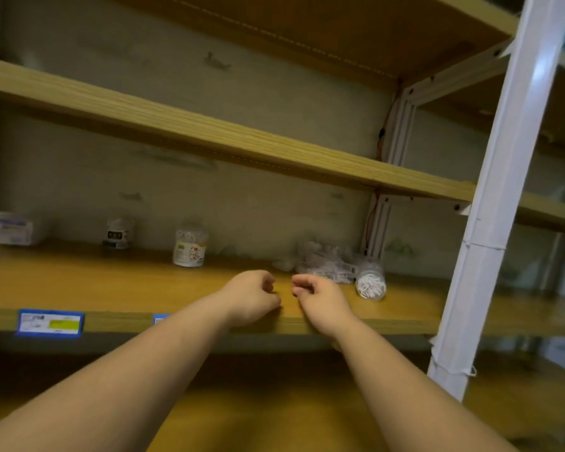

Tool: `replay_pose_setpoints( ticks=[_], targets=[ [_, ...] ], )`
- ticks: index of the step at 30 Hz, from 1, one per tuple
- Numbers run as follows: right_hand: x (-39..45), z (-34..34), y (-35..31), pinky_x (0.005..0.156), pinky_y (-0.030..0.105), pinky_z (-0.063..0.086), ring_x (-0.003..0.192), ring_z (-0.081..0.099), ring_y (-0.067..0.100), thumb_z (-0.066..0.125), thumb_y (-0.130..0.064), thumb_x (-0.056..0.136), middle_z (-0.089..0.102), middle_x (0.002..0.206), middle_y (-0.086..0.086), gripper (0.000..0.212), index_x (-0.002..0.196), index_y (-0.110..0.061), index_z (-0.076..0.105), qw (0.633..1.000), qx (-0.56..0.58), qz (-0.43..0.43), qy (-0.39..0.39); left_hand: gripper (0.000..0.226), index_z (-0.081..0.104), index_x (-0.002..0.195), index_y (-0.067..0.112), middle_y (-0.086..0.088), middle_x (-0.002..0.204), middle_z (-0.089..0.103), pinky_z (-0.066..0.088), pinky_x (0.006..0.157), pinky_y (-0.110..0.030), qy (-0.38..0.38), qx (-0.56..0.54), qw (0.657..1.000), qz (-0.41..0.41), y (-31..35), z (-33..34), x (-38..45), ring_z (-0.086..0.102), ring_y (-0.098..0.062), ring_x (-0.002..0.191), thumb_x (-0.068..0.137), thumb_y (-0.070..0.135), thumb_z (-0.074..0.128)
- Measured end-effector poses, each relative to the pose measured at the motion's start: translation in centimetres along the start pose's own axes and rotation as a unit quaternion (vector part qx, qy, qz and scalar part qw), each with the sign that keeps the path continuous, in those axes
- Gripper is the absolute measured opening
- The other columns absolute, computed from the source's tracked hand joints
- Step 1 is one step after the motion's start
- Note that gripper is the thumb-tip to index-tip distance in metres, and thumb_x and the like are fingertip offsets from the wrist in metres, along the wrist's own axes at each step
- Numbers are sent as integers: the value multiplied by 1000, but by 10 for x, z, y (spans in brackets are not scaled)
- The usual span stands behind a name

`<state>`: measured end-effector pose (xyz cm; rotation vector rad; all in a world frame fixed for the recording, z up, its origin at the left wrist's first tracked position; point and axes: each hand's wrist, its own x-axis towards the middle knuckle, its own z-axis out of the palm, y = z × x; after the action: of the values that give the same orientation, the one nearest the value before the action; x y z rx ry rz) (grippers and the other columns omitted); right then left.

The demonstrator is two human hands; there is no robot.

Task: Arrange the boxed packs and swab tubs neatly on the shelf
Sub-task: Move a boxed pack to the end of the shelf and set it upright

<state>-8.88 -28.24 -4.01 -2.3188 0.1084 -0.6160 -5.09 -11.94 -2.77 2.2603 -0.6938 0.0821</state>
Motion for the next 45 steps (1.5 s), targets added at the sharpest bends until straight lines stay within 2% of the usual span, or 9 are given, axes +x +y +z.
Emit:
replay_pose_setpoints(
  ticks=[6,11,17,25,29,36,39,42,45],
  targets=[
    [0,-4,1,101,20,40,119,59,12,53,-10,100,65,133,2,36,135,-11,61,998,60,12,-5,50,59,136,17,-5,123,67,52,100,-36,6,-8,998,-58,17,1,1,65,-22,109,87,29,65],
    [19,-16,6,93,34,55,103,64,18,53,-9,99,67,120,7,39,137,-11,56,972,208,103,-30,25,63,119,13,1,85,66,56,60,-20,48,-81,994,-54,53,39,15,63,-11,69,95,14,55],
    [46,-68,32,92,33,47,112,58,28,50,0,95,59,135,11,47,142,-8,52,986,135,97,0,42,55,137,12,-7,125,64,50,88,-31,101,-69,989,-82,96,67,53,62,-22,105,96,20,59],
    [61,-76,76,80,42,57,89,63,29,44,-5,93,60,112,8,47,138,-13,51,990,102,51,-80,59,46,147,10,-11,144,56,40,108,-32,167,58,972,-153,83,95,89,53,-27,131,91,16,62],
    [64,-73,78,67,34,55,88,63,33,49,-8,91,64,107,11,39,129,-13,58,993,68,31,-87,52,54,141,13,-7,136,63,45,106,-32,189,75,969,-141,80,96,89,59,-24,124,90,18,65],
    [66,-73,77,73,39,55,97,65,38,49,-7,89,65,110,15,38,126,-11,58,991,82,26,-100,43,63,132,18,-1,125,69,48,101,-30,190,68,969,-145,76,96,92,64,-19,113,90,23,69],
    [72,-71,81,83,42,58,103,64,37,49,-8,90,63,116,15,39,129,-10,55,988,96,41,-112,42,61,135,20,-1,130,67,46,102,-30,185,53,969,-157,78,97,91,62,-19,116,94,17,62],
    [80,-68,83,64,32,47,89,60,33,51,-6,91,60,103,14,28,118,-8,56,986,93,51,-130,46,55,142,22,-3,140,59,41,105,-30,175,32,967,-184,77,97,97,56,-22,125,99,11,47],
    [93,-66,85,64,32,43,82,55,30,54,-8,89,57,95,13,22,110,-8,57,987,83,61,-125,46,46,149,23,-6,149,51,37,105,-28,168,33,966,-195,78,94,110,49,-25,134,104,19,42]
  ],
)
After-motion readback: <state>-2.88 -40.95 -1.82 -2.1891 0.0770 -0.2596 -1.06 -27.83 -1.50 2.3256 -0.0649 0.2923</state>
